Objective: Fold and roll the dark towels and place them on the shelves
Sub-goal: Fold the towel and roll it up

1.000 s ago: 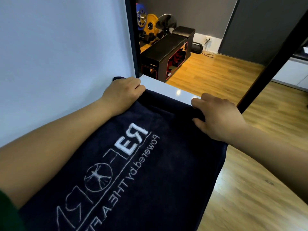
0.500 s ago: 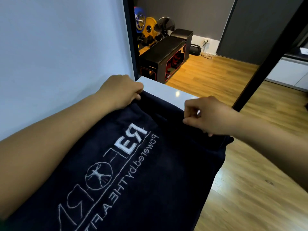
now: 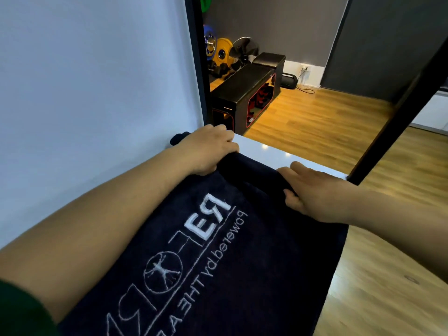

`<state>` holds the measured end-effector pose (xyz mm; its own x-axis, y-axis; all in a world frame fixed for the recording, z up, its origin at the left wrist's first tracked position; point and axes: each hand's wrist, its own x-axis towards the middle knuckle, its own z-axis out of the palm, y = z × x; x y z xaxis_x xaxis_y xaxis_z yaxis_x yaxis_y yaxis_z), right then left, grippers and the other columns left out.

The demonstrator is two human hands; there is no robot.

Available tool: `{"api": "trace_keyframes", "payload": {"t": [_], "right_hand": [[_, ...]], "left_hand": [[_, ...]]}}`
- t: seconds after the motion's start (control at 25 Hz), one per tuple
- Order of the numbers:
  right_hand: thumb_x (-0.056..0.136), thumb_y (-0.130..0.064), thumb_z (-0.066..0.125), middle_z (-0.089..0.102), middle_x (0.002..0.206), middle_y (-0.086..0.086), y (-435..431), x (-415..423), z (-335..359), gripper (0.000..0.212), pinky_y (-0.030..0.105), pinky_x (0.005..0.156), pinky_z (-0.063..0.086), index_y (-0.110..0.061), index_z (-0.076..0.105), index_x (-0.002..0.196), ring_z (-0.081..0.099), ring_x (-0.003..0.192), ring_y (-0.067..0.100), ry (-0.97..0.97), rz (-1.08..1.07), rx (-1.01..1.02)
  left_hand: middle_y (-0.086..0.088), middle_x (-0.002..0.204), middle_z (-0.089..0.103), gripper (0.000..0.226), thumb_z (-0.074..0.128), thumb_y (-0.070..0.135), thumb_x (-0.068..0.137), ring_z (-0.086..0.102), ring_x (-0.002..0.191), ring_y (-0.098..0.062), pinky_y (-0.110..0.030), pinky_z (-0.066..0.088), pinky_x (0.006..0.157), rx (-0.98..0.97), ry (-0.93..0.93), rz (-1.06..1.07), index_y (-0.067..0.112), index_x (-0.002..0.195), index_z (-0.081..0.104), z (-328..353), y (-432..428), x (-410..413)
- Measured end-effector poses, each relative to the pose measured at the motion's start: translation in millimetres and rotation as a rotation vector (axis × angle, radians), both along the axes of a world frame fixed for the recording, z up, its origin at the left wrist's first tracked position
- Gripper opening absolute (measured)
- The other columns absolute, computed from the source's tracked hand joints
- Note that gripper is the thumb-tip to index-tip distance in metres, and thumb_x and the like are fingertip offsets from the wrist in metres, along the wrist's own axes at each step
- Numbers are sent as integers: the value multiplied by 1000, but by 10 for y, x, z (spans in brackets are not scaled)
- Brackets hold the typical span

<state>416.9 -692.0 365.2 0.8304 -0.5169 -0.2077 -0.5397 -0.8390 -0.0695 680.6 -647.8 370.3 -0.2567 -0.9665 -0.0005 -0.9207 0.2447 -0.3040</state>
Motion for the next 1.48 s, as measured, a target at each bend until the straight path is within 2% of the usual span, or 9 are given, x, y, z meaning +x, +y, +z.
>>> {"api": "trace_keyframes", "payload": {"t": [0.2, 0.4, 0.72, 0.88, 1.0, 1.12, 1.2, 1.32, 1.48], "right_hand": [[93, -40, 27, 47, 110, 9, -89, 13, -123, 45, 42, 84, 48, -12, 44, 124, 52, 97, 29, -24, -24, -151], [93, -13, 43, 54, 119, 7, 93, -20, -277, 33, 44, 103, 43, -9, 45, 126, 58, 102, 29, -160, 57, -257], [92, -12, 26, 56, 138, 20, 396, -107, -365, 55, 53, 106, 43, 3, 49, 139, 53, 129, 36, -249, 93, -401], [101, -49, 20, 22, 160, 16, 734, -199, -339, 66, 53, 118, 18, -7, 30, 152, 15, 150, 33, -194, 105, -304], [99, -59, 10, 10, 163, 11, 991, -171, -275, 72, 50, 118, 6, -13, 26, 153, -2, 151, 31, -201, 124, -149], [97, -55, 14, 38, 156, 1, 839, -71, 18, 66, 44, 116, 27, -23, 24, 154, 28, 146, 26, -223, -15, 59], [99, -52, 27, 64, 129, -4, 598, 44, 170, 53, 43, 94, 48, -29, 27, 147, 59, 117, 27, -208, -49, -46], [97, -50, 42, 69, 102, 1, 386, 307, 224, 40, 37, 74, 50, -25, 45, 127, 63, 96, 30, -186, 4, -241], [86, -40, 58, 57, 95, 5, 481, 398, -89, 37, 40, 69, 50, -18, 55, 116, 53, 94, 28, -372, 34, -158]], "left_hand": [[-7, 93, 55, 41, 66, -2, 69, 49, 85, -27, -36, 43, 65, -307, 87, -28, 11, 107, 66, -228, 153, 19], [-6, 79, 60, 38, 66, -9, 66, 53, 70, -28, -31, 38, 54, -444, 83, -140, 10, 98, 72, -262, 221, 101], [-4, 85, 67, 39, 60, -6, 84, 61, 74, -27, -31, 45, 53, -479, 21, -243, 10, 119, 69, -319, 460, 224], [-8, 104, 64, 53, 38, 7, 85, 56, 91, -29, -36, 52, 76, -378, -6, -178, 6, 136, 55, -334, 744, 233], [-2, 98, 64, 48, 39, 23, 89, 57, 87, -25, -32, 51, 73, -291, 61, -129, 10, 130, 61, -213, 918, 220], [4, 88, 66, 39, 40, 41, 95, 62, 83, -24, -34, 50, 59, -179, 157, -103, 21, 113, 69, 49, 815, 165], [9, 89, 66, 30, 51, 48, 94, 62, 90, -21, -31, 42, 67, -17, 172, 56, 29, 112, 65, 263, 556, 121], [13, 91, 59, 44, 66, 43, 88, 51, 92, -13, -29, 35, 73, 227, 57, 117, 37, 131, 55, 461, 157, -21], [10, 135, 47, 55, 62, 32, 93, 39, 125, -15, -36, 35, 103, 392, 65, 11, 44, 143, 41, 314, 69, 24]]}}
